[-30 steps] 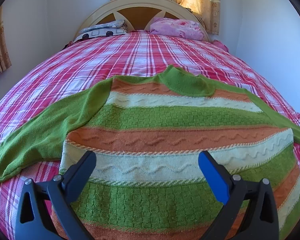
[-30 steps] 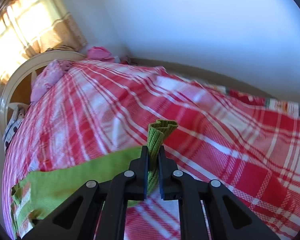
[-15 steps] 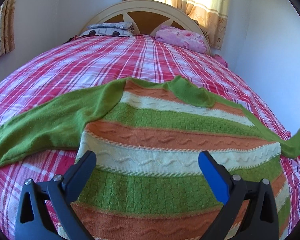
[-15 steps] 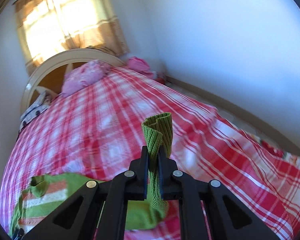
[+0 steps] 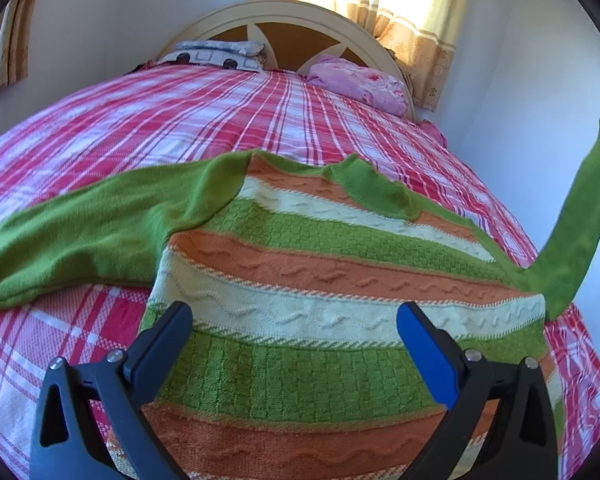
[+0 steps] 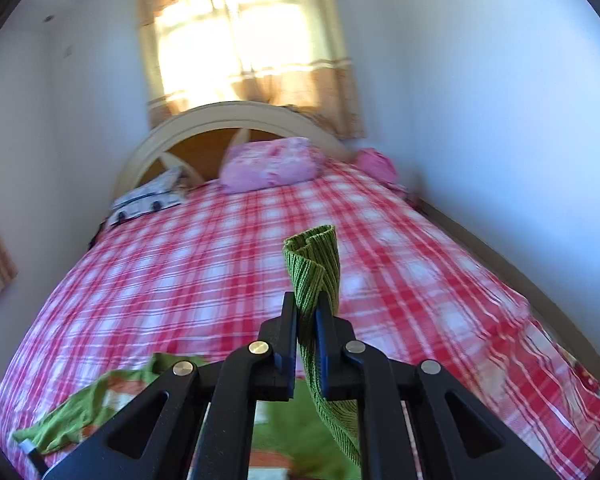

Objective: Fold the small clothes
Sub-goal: 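Lift the sleeve cuff with the right tool and carry it across the sweater body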

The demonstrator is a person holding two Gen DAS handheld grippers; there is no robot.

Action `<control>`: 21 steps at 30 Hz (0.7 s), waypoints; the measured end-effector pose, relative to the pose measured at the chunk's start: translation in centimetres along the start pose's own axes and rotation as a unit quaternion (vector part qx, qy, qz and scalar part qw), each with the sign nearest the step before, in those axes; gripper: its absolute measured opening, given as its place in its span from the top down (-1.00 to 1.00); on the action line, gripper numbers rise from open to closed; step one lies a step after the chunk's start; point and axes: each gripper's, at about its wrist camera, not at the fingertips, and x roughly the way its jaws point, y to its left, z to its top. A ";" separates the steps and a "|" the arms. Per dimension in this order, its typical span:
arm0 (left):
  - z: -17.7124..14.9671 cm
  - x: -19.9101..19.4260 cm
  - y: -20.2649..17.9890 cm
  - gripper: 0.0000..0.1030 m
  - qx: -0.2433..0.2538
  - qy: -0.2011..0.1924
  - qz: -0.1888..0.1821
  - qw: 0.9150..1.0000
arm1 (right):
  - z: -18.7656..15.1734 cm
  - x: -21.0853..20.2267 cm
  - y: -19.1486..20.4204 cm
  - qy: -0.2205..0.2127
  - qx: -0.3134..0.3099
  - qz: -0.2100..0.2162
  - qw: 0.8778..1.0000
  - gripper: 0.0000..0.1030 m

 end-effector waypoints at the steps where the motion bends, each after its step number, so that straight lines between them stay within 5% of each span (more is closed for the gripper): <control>1: 0.0 0.0 0.2 -1.00 -0.005 0.002 -0.003 1.000 | 0.0 0.0 1.3 0.000 -0.007 0.009 1.000 0.85; 10: -0.2 0.4 1.1 -1.00 -0.030 0.012 -0.013 0.999 | -3.0 1.7 14.6 0.013 -0.103 0.081 0.991 0.85; 21: -0.6 0.6 2.4 -1.00 -0.062 0.021 -0.024 0.998 | -16.8 9.1 24.0 0.119 -0.132 0.162 0.971 0.83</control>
